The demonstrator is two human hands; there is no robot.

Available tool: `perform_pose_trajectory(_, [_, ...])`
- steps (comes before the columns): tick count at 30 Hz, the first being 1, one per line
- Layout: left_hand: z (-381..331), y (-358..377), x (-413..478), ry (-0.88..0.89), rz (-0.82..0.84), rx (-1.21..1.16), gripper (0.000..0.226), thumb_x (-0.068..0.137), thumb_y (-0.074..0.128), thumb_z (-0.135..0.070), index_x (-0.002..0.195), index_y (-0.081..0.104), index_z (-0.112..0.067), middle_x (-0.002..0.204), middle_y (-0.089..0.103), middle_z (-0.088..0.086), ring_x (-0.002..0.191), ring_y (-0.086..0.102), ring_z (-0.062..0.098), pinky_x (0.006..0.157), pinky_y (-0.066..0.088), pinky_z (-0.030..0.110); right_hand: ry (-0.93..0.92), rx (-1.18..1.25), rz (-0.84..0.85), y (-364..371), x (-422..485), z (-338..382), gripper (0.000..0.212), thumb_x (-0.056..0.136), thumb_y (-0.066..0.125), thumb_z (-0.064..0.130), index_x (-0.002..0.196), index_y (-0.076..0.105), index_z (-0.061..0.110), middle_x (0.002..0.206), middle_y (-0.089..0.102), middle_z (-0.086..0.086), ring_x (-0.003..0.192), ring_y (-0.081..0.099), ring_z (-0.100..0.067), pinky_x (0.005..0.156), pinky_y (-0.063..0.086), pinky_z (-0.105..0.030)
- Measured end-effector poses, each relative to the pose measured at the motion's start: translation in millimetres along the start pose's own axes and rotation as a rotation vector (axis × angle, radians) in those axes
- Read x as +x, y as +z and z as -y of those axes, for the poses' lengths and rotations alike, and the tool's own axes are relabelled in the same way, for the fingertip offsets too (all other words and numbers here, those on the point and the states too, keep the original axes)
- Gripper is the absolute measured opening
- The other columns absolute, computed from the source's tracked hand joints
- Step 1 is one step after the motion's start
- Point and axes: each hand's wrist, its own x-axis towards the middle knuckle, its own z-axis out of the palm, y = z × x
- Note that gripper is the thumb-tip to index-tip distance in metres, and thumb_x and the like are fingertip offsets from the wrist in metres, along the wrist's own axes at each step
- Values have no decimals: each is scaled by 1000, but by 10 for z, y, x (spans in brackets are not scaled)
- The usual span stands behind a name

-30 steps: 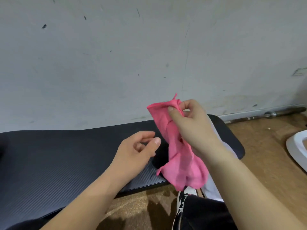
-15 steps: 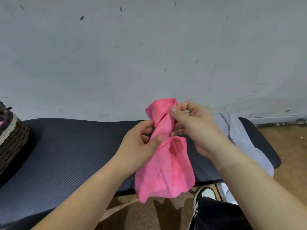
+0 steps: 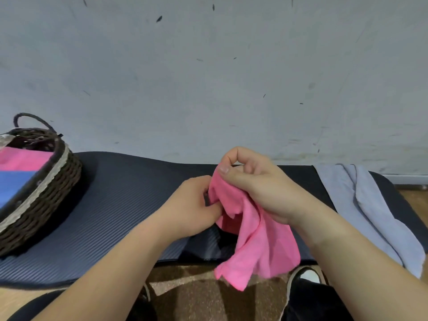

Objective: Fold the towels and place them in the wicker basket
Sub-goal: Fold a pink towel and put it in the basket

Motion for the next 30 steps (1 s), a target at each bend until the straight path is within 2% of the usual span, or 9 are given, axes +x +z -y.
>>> perform_pose_trajectory(2, [44,-41,-17,-17,15,4,17,76,70,-18,81,64,-34,83,69,-4,81,68,14,77,58,40,-19,-136,-42,-50,19,-51,12,100,61,20,95,59,8,78,66,-27,68,56,-33,66,46,-42])
perform_pose_trajectory(5, [63,-121,-20,-11,-18,-37,20,69,69,-14,82,66,-29,83,67,-2,75,64,7,68,51,27,-61,-457,-195,-200,27,-99,15,95,68,29,89,64,16,68,60,-7,61,49,-21,61,40,-35])
perform_pose_trajectory(7, [16,-177,-50,-2,-38,-123,13,67,65,-9,77,65,-17,77,68,6,68,59,11,63,47,30,-93,-611,-262,-277,4,-82,17,93,72,32,85,66,19,70,66,1,63,54,-11,62,44,-30])
perform_pose_trajectory(10, [-93,-212,-184,24,-93,-183,13,72,68,-3,68,55,-6,65,59,7,62,51,12,58,42,30,-26,-670,-217,-333,-93,-7,27,87,76,45,82,71,19,72,67,-8,63,52,-10,61,43,-28])
perform_pose_trajectory(13, [-292,-235,-372,24,-136,-229,24,79,64,10,66,46,2,66,61,16,62,53,11,57,44,25,14,-625,-100,-369,-242,113,28,89,74,47,83,73,19,67,55,-1,64,48,-13,62,39,-30])
perform_pose_trajectory(15, [-445,-275,-458,34,-113,-231,29,79,63,12,63,43,-2,67,62,18,62,54,12,59,44,25,-61,-630,-150,-338,-302,171,23,94,66,41,85,71,20,70,57,2,67,50,-12,66,42,-34])
perform_pose_trajectory(18, [-670,-374,-559,67,-67,-110,34,81,75,-2,64,48,-12,58,54,-2,56,48,8,55,39,21,-236,-641,-384,-182,-361,282,19,103,56,22,85,62,17,68,54,7,63,48,-4,63,41,-25])
perform_pose_trajectory(22, [-920,-591,-673,145,-79,52,41,77,87,-23,69,48,-11,58,50,1,56,42,8,52,32,21,-390,-604,-656,47,-477,522,19,104,52,18,86,58,17,65,50,8,59,44,-2,59,37,-19])
perform_pose_trajectory(30, [-1161,-907,-744,216,-220,317,52,61,96,-33,72,47,-23,62,44,-13,53,36,6,50,29,21,-378,-940,-812,106,-861,970,16,101,51,35,93,59,24,63,52,10,75,59,-25,67,49,-40])
